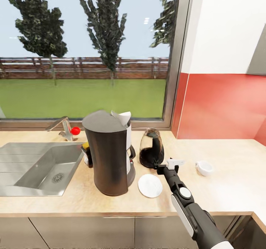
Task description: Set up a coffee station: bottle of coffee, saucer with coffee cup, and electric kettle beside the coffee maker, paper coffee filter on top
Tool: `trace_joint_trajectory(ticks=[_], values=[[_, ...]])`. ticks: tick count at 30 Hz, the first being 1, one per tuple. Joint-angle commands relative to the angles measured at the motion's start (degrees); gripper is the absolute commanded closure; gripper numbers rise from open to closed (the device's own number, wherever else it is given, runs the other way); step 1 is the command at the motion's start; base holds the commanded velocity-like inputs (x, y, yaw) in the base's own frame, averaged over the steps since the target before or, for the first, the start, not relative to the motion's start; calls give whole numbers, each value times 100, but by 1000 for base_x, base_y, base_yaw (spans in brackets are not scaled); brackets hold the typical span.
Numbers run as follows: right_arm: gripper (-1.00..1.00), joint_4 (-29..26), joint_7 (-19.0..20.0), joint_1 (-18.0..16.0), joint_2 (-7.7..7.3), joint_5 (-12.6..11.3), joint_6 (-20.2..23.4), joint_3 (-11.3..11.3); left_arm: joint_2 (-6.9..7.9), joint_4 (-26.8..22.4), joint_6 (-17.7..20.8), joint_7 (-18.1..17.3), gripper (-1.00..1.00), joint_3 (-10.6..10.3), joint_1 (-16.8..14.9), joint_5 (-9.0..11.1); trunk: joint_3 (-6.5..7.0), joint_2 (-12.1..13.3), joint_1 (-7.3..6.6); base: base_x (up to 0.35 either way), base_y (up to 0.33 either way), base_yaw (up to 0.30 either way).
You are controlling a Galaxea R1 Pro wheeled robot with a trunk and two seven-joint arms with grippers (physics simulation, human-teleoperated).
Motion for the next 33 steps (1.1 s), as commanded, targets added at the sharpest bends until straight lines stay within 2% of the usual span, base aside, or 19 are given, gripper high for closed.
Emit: trace_joint_trajectory(ticks=[1, 16, 28, 30, 33], values=[[-100, -3, -45, -6, -8, -60, -12, 28, -2, 11, -26, 17, -100, -49, -7, 27, -11, -9, 1, -112, -27, 0], [-100, -37, -53, -6, -6, -60, -19, 28, -2, 6, -24, 17, -100, -43, -7, 43, -11, -9, 1, -272, -68, 0], [-100, -37, -92, -6, -4, -66, -12, -34, 13, 130, 43, 11, -100, -45, 85, 11, -11, -9, 1, -18, -22, 0], [-100, -53, -103, -8, -12, -68, -3, -195, 16, 133, 57, 5, -100, -53, 89, -14, -11, -9, 1, 0, 0, 0], [-100, -133, -106, -21, -25, -57, 46, -658, 15, 134, 63, 0, -100, -69, 90, -41, -11, -9, 1, 0, 0, 0]])
